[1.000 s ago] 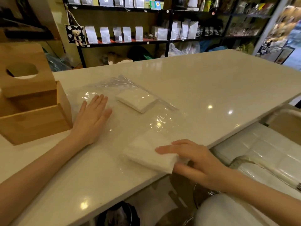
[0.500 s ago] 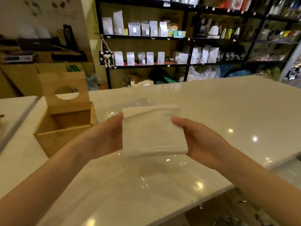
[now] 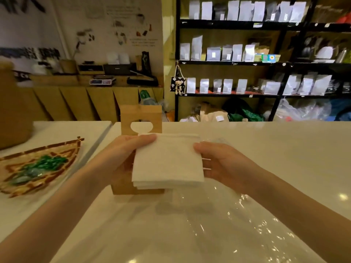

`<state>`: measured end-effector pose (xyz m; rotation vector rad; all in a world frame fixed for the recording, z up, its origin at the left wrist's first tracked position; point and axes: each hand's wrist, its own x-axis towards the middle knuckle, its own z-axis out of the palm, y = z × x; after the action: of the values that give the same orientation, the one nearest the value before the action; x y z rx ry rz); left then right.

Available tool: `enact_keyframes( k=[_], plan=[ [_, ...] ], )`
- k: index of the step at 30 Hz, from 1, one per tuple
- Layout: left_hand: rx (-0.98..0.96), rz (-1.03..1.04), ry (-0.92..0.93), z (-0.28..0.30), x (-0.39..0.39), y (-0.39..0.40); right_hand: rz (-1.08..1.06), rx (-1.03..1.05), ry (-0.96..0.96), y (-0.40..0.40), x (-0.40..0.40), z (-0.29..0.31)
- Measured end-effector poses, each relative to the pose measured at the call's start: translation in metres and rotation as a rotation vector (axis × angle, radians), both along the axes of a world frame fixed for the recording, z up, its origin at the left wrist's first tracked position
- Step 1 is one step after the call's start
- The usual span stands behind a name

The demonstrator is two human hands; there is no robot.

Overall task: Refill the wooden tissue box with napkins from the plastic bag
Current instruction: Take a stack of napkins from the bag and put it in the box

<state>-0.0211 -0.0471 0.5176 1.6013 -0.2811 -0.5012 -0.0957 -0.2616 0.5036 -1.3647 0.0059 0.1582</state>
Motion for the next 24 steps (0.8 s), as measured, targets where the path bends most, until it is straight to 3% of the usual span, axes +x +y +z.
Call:
enact_keyframes(
  k=[13, 21, 24],
  plan=[
    [0.261, 0.267, 0.08, 0.009, 0.067, 0.05, 0.206, -0.17, 0.133, 0.034, 0.101, 0.008],
    [0.264, 0.246, 0.129, 0.002, 0.085, 0.061, 0.157, -0.306, 0.11, 0.038, 0.121, 0.008],
    [0.308, 0.251, 0.119, 0.002, 0.089, 0.058, 0.047, -0.516, 0.036, 0.039, 0.124, 0.008]
  ],
)
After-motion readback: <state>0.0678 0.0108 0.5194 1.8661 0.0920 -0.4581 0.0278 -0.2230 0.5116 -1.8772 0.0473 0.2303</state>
